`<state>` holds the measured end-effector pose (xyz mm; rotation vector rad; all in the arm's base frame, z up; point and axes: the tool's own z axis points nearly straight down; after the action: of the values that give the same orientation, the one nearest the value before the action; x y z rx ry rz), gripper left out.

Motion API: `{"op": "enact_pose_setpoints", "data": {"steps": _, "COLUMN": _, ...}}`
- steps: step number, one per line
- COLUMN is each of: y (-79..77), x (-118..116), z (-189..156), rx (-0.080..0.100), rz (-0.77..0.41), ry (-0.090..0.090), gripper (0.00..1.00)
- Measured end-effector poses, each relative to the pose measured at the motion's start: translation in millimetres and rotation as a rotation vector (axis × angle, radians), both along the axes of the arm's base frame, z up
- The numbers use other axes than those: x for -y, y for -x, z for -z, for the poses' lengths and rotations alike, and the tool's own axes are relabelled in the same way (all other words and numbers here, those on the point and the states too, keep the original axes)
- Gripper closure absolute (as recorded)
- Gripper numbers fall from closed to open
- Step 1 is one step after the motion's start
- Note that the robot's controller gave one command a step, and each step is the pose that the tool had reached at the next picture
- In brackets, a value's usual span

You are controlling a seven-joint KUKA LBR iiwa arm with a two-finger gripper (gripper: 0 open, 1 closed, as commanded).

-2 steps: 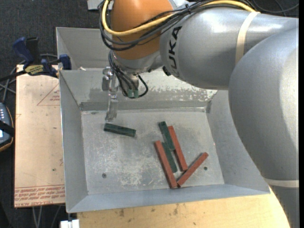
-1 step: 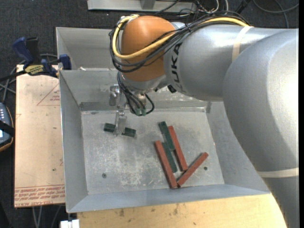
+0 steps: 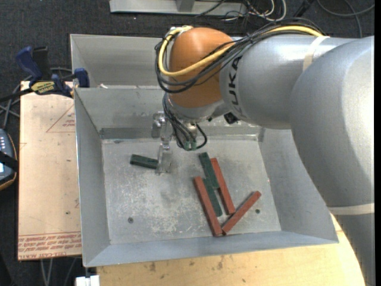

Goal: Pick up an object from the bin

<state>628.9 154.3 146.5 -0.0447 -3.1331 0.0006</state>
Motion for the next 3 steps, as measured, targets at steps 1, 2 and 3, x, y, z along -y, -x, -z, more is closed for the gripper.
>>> {"op": "enact_pose_setpoints", "data": {"steps": 1, "y": 2.2, "x": 10.2, "z": -17.9, "rx": 0.014, "rz": 0.032, "ry": -0.002, "gripper": 0.0}}
{"op": "enact_pose_setpoints", "data": {"steps": 2, "y": 12.1, "x": 4.5, "z": 58.3, "rx": 0.013, "rz": 0.036, "ry": -0.003, "gripper": 0.0}}
{"op": "enact_pose_setpoints", "data": {"steps": 3, "y": 16.4, "x": 4.7, "z": 75.0, "rx": 0.012, "rz": 0.131, "ry": -0.003, "gripper": 1.0}}
